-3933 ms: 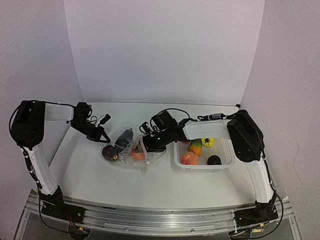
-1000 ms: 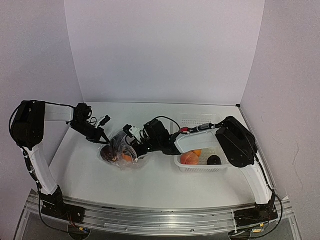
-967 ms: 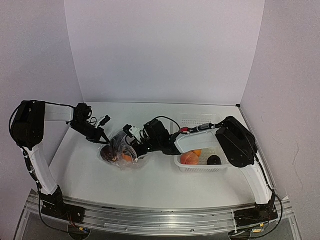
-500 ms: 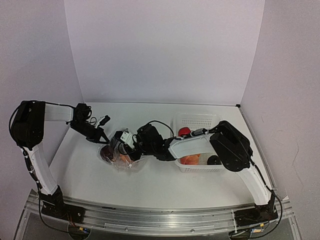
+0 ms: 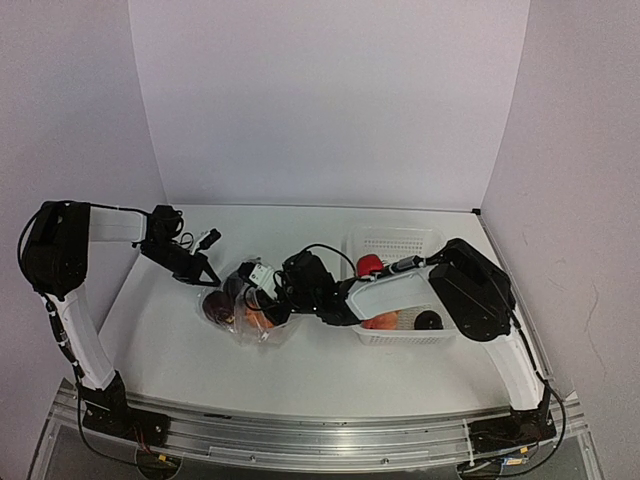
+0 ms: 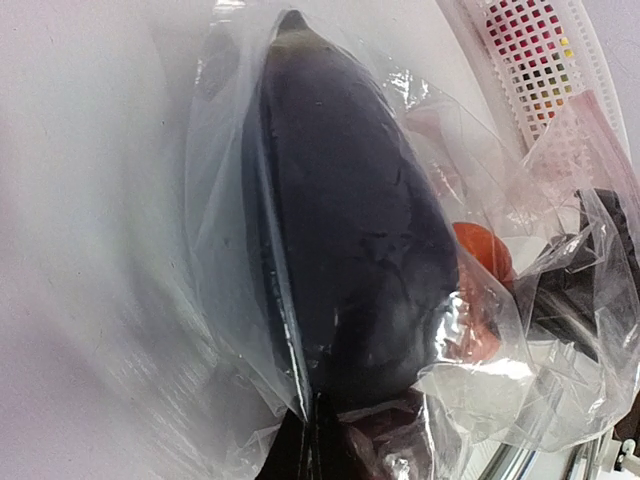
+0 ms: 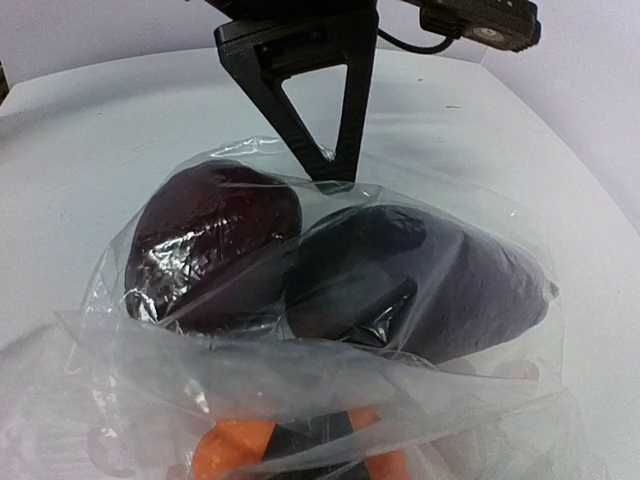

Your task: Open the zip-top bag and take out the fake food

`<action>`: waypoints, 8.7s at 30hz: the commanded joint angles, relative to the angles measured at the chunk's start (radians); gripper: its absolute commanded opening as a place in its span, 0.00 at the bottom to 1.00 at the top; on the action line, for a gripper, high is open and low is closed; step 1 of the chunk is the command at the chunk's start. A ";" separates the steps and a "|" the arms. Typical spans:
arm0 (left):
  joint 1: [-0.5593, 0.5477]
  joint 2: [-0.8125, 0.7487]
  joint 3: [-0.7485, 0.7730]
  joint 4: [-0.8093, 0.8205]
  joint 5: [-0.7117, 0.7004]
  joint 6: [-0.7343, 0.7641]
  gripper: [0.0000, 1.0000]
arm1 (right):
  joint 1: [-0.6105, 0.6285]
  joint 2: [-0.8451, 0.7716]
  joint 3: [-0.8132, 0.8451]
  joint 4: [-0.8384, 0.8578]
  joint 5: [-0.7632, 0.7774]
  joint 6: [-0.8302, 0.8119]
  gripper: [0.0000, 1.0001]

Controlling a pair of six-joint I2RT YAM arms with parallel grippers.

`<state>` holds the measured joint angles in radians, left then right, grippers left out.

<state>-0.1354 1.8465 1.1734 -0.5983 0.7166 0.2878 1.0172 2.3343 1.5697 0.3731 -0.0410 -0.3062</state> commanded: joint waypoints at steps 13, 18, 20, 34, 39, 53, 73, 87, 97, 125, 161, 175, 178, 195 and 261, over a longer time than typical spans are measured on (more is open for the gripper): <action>0.021 -0.012 0.048 0.012 -0.017 -0.021 0.00 | -0.001 -0.384 -0.320 -0.051 0.023 0.166 0.00; 0.023 -0.012 0.052 0.018 -0.028 -0.031 0.00 | -0.001 -0.465 -0.402 -0.035 0.001 0.204 0.00; 0.023 -0.011 0.049 0.019 -0.026 -0.032 0.00 | -0.004 -0.506 -0.424 0.007 0.032 0.242 0.00; 0.022 -0.020 0.030 0.026 0.002 -0.069 0.00 | -0.094 -0.735 -0.531 0.041 0.634 0.268 0.00; 0.022 -0.026 0.026 0.023 0.010 -0.103 0.00 | -0.185 -0.767 -0.641 -0.152 0.830 0.393 0.00; 0.022 -0.029 -0.018 0.011 0.009 -0.205 0.00 | -0.228 -0.777 -0.479 -0.556 0.877 0.421 0.61; 0.023 -0.072 -0.083 0.054 0.011 -0.252 0.00 | -0.158 -0.374 -0.074 -0.593 -0.323 0.661 0.35; 0.021 -0.080 -0.150 0.091 0.088 -0.278 0.00 | -0.073 -0.008 0.229 -0.453 -0.370 0.734 0.54; 0.008 -0.052 -0.152 0.101 0.135 -0.262 0.00 | -0.070 0.086 0.260 -0.319 -0.066 0.903 0.78; -0.025 0.012 -0.077 0.043 0.045 -0.039 0.00 | -0.062 0.279 0.444 -0.257 -0.075 0.838 0.82; 0.015 0.068 0.003 0.037 0.115 -0.079 0.00 | -0.085 0.213 0.331 -0.072 -0.059 0.792 0.09; 0.079 0.043 0.042 0.087 -0.051 -0.185 0.00 | -0.156 -0.124 -0.063 -0.178 -0.384 0.659 0.05; 0.079 0.042 0.036 0.087 -0.085 -0.170 0.00 | -0.162 -0.167 -0.115 -0.181 -0.393 0.652 0.05; 0.075 0.027 -0.030 0.074 -0.015 -0.132 0.00 | -0.139 -0.099 -0.053 -0.276 -0.372 0.622 0.22; 0.091 -0.039 -0.060 0.150 0.000 -0.341 0.00 | -0.150 -0.273 -0.081 -0.301 -0.345 0.603 0.16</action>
<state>-0.0718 1.8981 1.1289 -0.5143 0.7725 0.0410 0.8798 2.2215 1.4738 0.1756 -0.3280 0.3252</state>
